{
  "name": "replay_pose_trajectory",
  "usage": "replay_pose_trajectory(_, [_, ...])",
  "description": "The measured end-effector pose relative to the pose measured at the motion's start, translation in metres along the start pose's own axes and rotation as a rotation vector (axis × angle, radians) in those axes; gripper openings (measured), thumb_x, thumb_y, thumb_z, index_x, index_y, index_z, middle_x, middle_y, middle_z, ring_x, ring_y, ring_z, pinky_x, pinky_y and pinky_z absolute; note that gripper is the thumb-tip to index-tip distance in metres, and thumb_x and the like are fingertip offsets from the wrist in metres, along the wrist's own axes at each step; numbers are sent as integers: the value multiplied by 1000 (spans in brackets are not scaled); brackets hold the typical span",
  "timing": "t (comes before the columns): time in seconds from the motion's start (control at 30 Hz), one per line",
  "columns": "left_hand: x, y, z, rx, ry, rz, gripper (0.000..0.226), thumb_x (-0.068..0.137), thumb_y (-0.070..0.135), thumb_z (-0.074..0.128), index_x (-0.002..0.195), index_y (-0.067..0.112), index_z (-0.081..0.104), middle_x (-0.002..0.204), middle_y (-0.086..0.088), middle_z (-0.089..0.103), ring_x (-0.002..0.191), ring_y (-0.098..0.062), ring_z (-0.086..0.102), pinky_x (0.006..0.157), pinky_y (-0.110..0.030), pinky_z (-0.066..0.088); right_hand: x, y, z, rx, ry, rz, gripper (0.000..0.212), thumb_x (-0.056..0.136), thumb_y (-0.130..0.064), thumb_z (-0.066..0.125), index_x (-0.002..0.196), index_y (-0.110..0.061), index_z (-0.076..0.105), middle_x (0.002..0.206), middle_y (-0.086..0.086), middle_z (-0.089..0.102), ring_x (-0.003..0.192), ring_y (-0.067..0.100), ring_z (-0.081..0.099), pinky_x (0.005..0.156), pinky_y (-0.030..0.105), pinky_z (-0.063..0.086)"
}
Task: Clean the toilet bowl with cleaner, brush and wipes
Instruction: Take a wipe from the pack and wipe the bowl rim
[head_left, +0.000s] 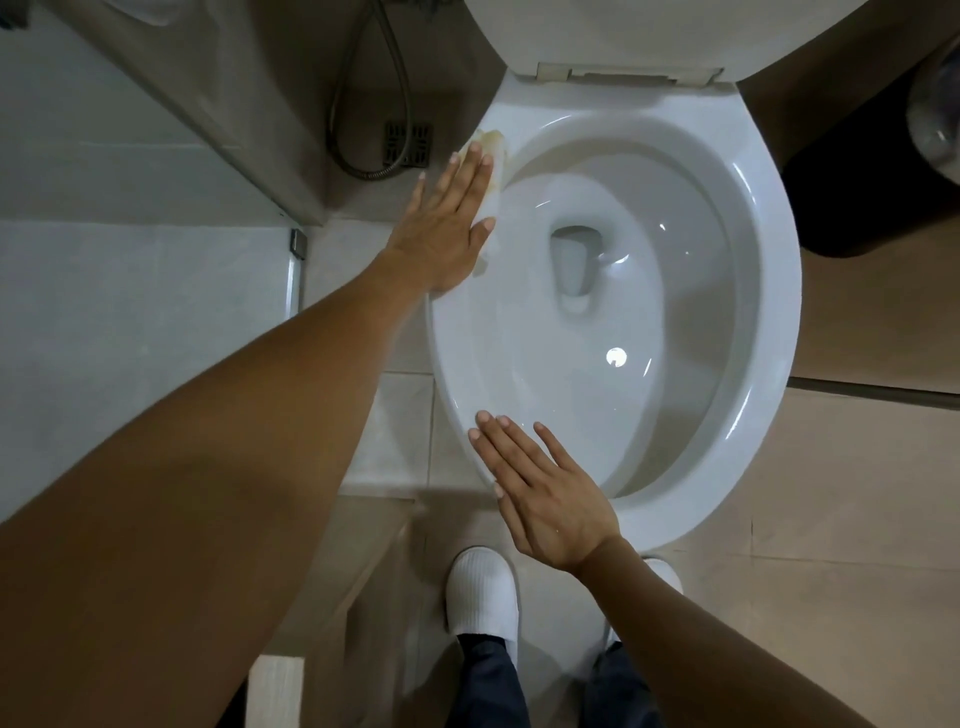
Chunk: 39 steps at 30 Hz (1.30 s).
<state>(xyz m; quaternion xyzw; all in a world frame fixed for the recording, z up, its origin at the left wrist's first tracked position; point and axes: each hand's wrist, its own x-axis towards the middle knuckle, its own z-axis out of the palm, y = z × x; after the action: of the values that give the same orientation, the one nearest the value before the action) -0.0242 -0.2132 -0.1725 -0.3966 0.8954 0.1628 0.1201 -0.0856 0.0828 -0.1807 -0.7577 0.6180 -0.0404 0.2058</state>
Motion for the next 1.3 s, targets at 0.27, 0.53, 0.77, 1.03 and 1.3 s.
replay_pose_trajectory(0.27, [-23, 7, 11, -77, 54, -59, 65, 102, 35, 25, 150, 12, -11, 158, -2, -17, 146, -18, -11, 116, -45, -4, 0, -1, -2, 0, -6, 0, 59, 97, -30, 27, 153, -14, 18, 160, 4, 13, 148, 17, 12, 116, 42, 19])
replay_pose_trajectory(0.53, [-94, 29, 31, -178, 61, -182, 54, 104, 30, 17, 151, 17, -7, 159, 3, -13, 146, -13, -7, 117, -43, -5, -1, 0, -2, -16, -30, 0, 60, 97, -30, 29, 153, -14, 16, 160, 3, 11, 148, 15, 9, 117, 40, 17])
replay_pose_trajectory(0.77, [-126, 45, 39, -166, 48, -239, 52, 105, 29, 15, 151, 17, -4, 159, 3, -10, 146, -13, -6, 118, -44, -3, -1, -1, -2, -13, -45, -7, 58, 97, -30, 24, 153, -15, 15, 160, 2, 11, 148, 14, 9, 118, 38, 12])
replay_pose_trajectory(1.03, [-143, 65, 41, -101, 41, -335, 51, 105, 29, 13, 151, 18, -6, 159, 2, -10, 146, -13, -7, 117, -47, -4, -2, -1, 1, 5, -9, -26, 57, 99, -30, 22, 154, -15, 13, 161, 2, 10, 148, 15, 9, 120, 39, 11])
replay_pose_trajectory(1.3, [-215, 84, 46, -159, 196, -489, 49, 105, 28, 20, 152, 18, 13, 159, 1, 13, 146, -12, 9, 116, -43, -2, -1, -1, 3, 6, 15, -31, 57, 99, -26, 24, 154, -14, 13, 160, 2, 10, 148, 15, 9, 120, 41, 13])
